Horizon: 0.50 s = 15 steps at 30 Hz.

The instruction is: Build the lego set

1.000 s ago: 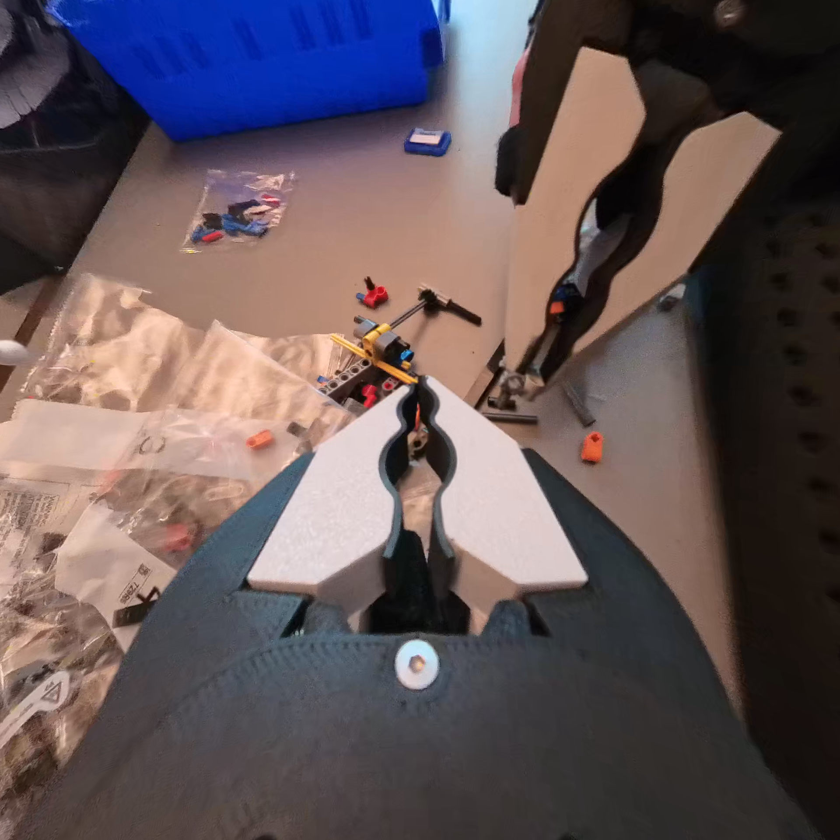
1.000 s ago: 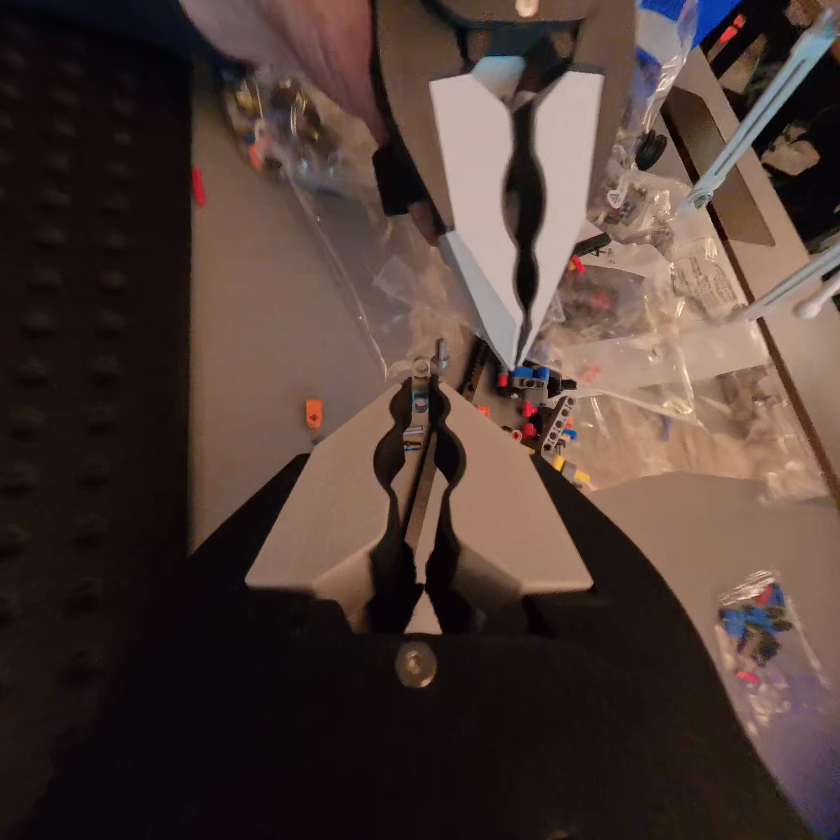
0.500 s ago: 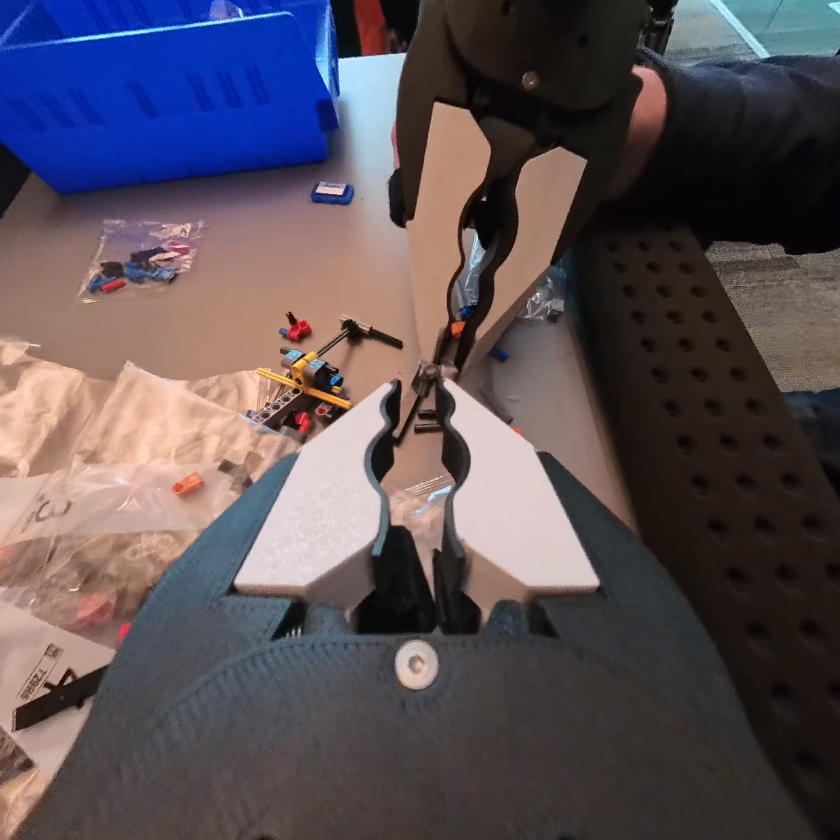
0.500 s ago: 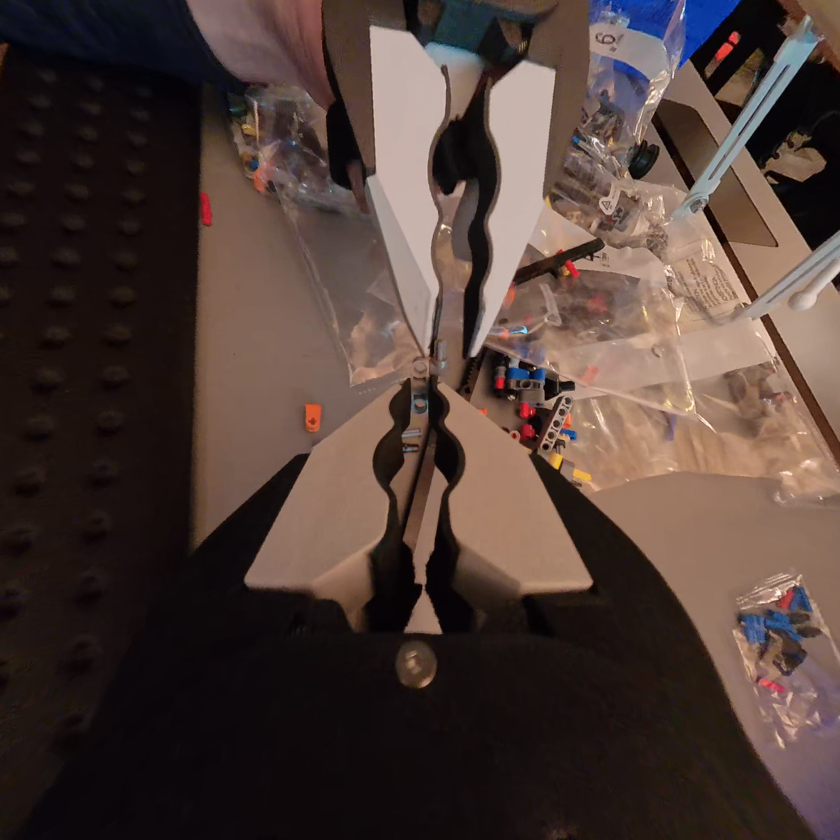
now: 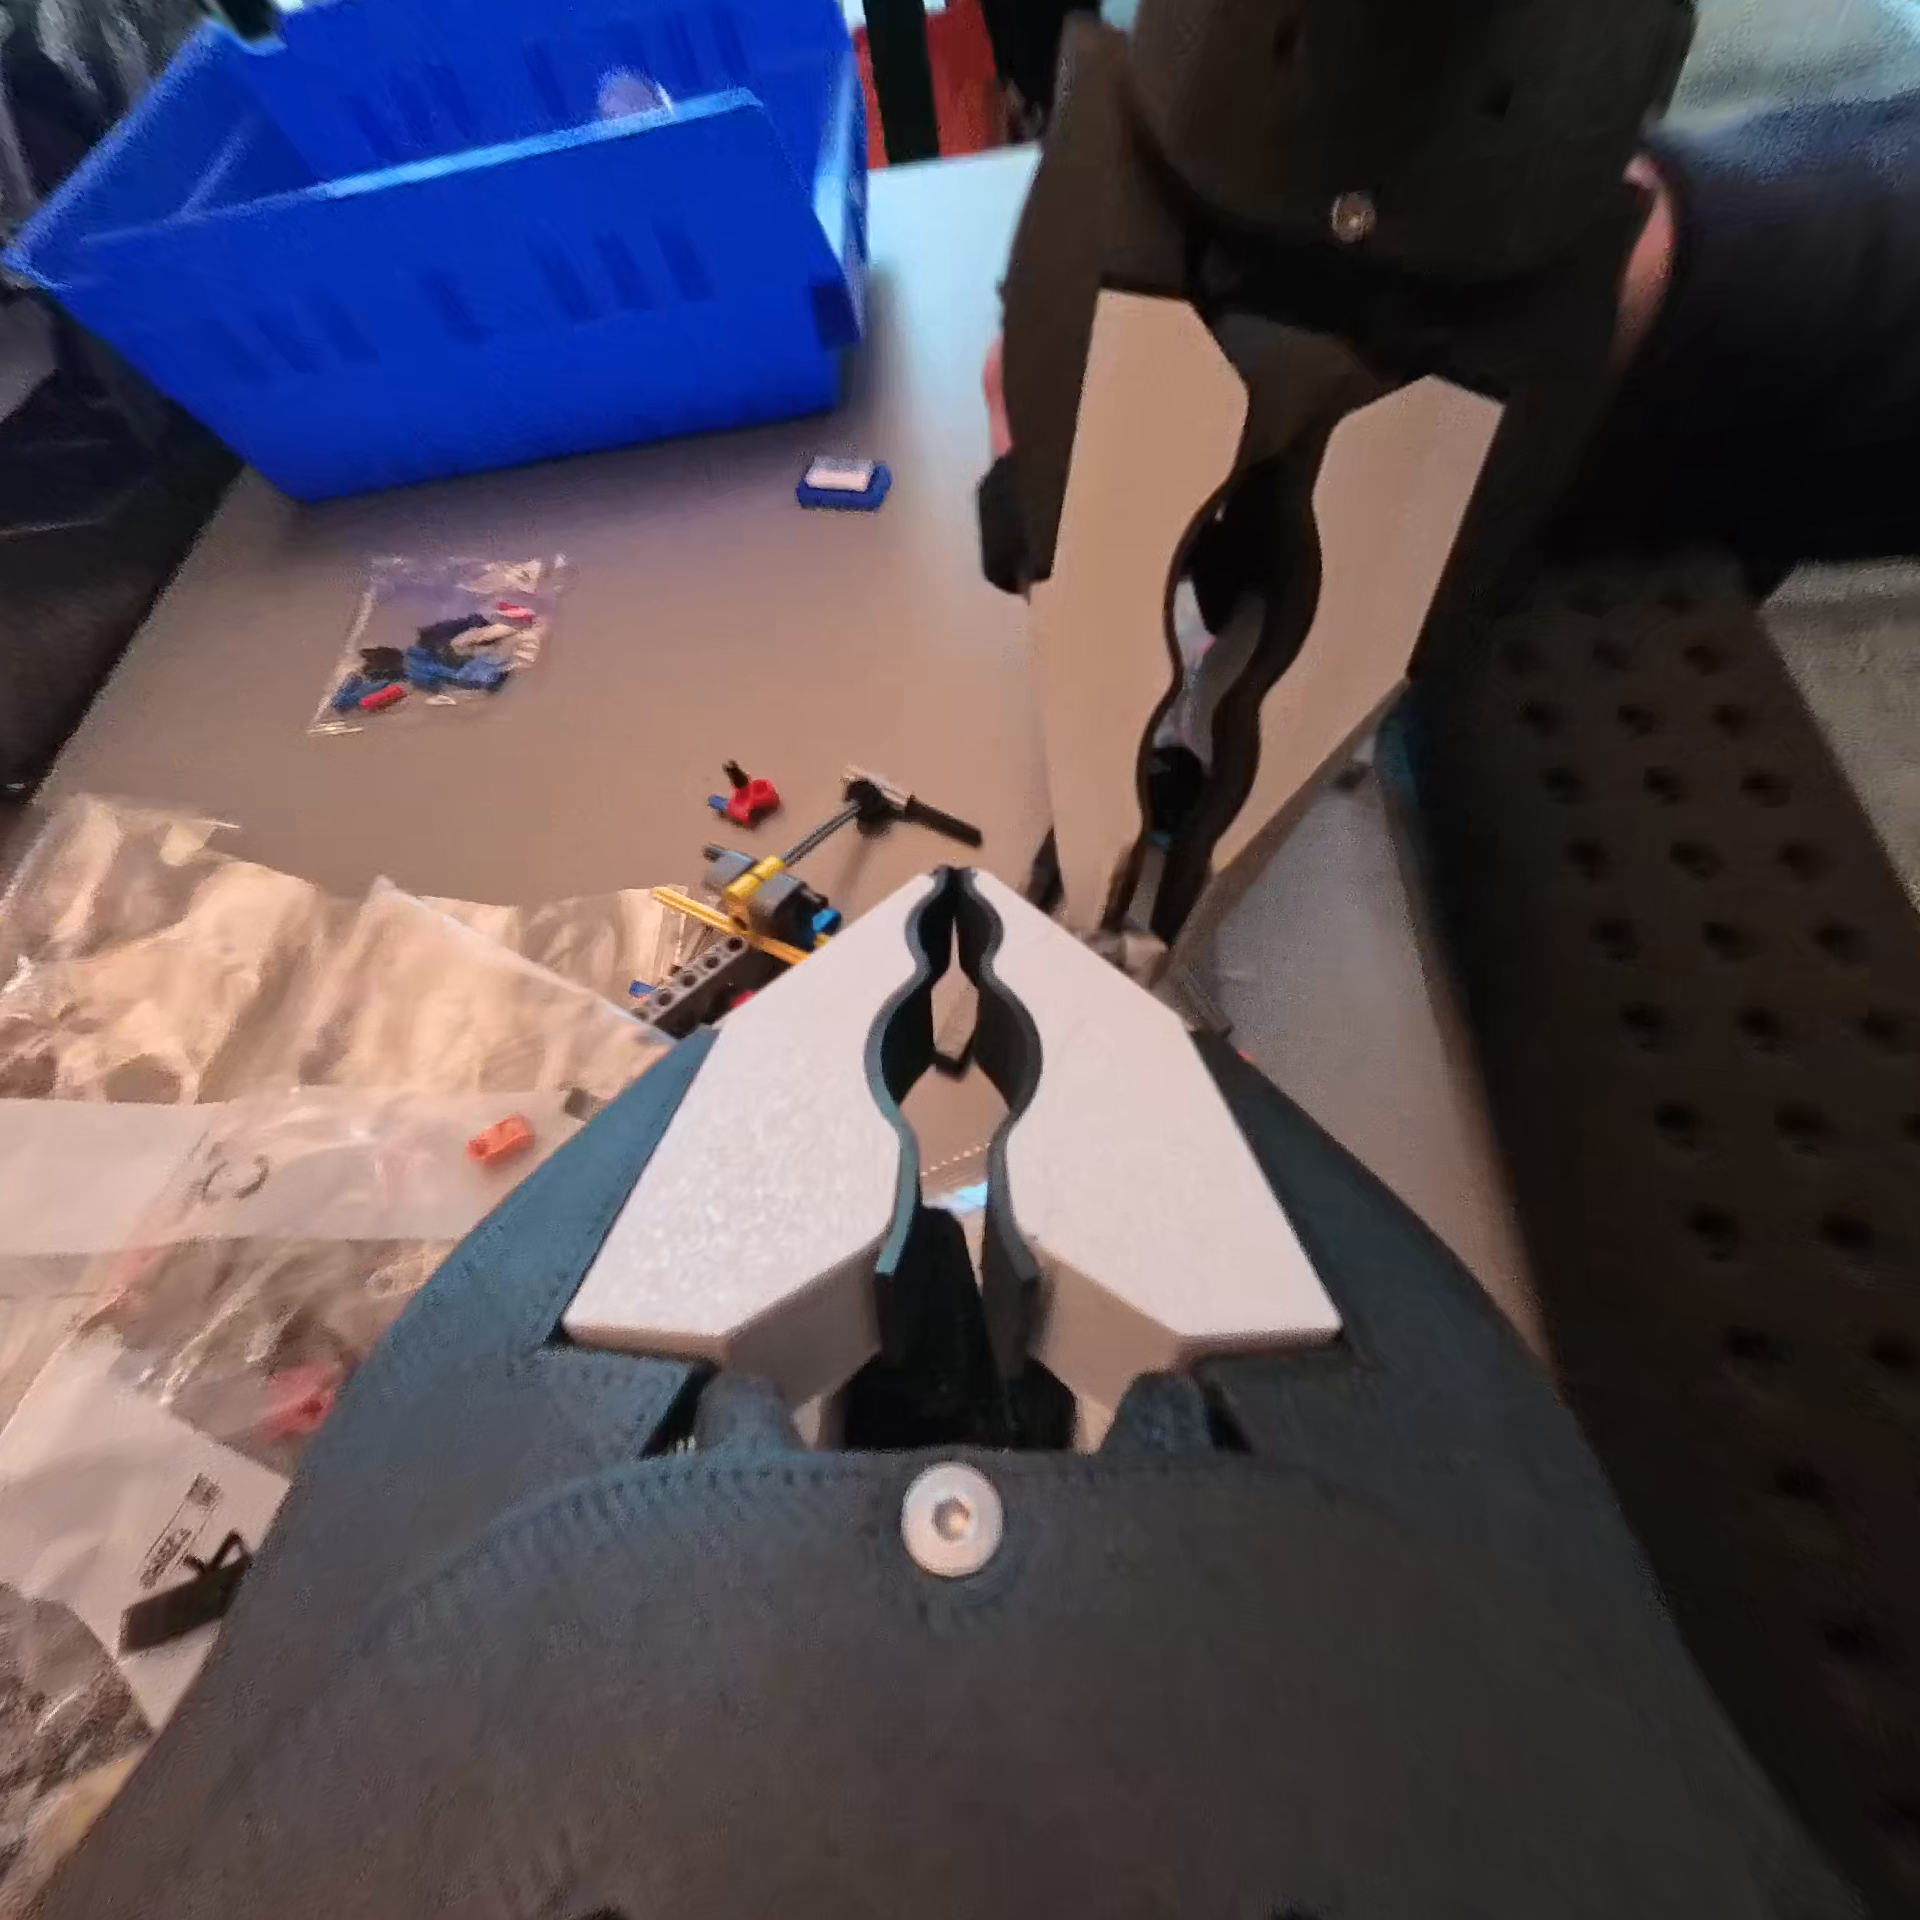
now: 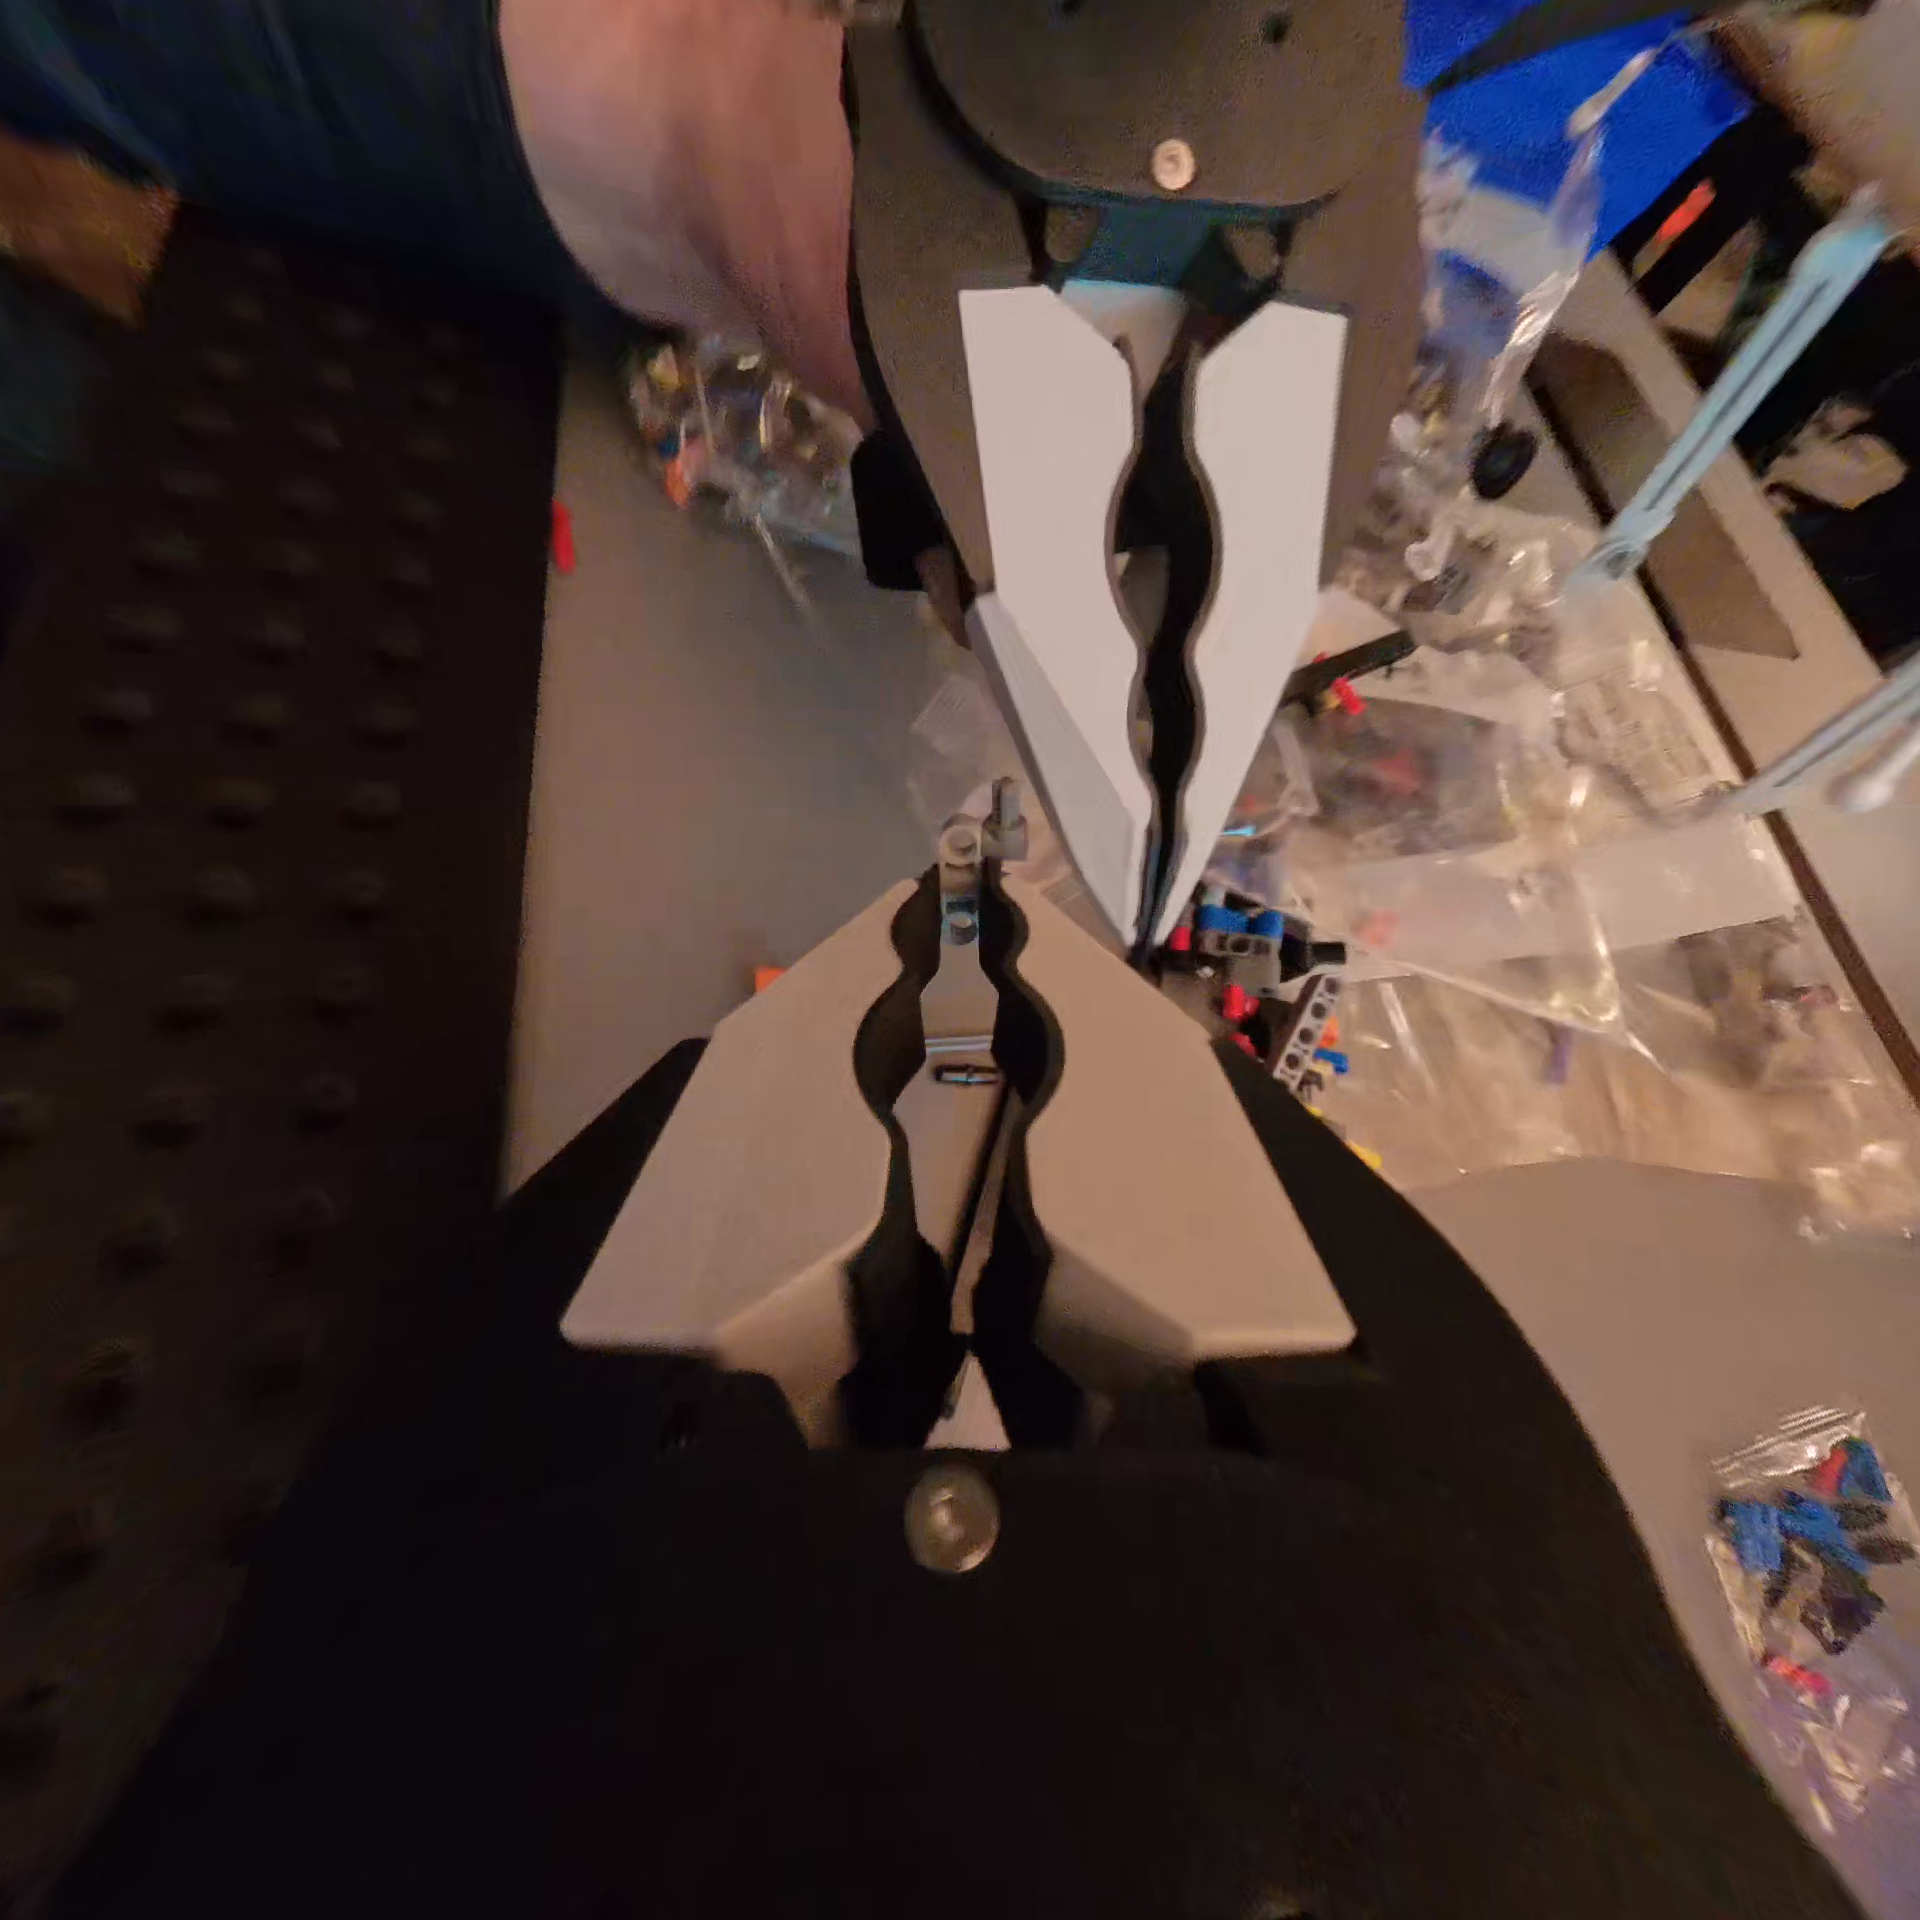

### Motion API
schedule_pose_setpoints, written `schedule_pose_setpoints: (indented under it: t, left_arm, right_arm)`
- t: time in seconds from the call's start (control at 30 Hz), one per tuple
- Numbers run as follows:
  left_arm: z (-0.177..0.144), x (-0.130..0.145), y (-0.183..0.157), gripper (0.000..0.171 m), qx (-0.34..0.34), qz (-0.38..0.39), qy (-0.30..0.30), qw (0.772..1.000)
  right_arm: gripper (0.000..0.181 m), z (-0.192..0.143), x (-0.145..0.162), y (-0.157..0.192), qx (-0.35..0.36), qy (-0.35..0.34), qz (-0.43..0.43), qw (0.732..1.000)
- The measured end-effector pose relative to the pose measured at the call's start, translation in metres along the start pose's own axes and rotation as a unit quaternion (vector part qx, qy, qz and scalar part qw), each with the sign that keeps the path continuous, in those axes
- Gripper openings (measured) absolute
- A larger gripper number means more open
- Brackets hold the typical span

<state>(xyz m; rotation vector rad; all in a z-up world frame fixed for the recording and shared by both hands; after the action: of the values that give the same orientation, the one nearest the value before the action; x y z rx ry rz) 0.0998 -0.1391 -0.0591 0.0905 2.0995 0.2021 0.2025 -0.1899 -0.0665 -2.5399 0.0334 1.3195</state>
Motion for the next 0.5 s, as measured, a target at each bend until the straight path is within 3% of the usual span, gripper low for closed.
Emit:
schedule_pose_setpoints:
  t: [0.3,0.4,0.5]
  left_arm:
    - [-0.018,0.002,0.01,0.013,0.053,-0.056,-0.032,0.997]
    - [-0.018,0.008,0.01,0.012,0.06,-0.062,-0.014,0.996]
    - [-0.019,0.009,0.013,0.023,0.068,-0.081,-0.013,0.994]
  right_arm:
    - [0.005,-0.001,0.004,-0.007,0.056,0.019,-0.031,0.998]
    - [0.005,0.004,0.006,-0.005,0.081,0.056,-0.073,0.992]
    - [0.005,0.005,0.005,-0.003,0.104,0.072,-0.105,0.986]
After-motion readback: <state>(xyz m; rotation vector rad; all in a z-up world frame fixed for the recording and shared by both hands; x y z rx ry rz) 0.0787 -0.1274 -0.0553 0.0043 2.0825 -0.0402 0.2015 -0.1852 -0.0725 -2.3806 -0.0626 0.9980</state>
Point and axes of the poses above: each gripper's, where its closed fingertips meet, z out along the fingers, x out of its underside, y = z × x across the jaws, the point moved 8 cm from there along -z, back along the fingers, and after that the axes turned 5 degrees about -x, right-handed, at the moved point
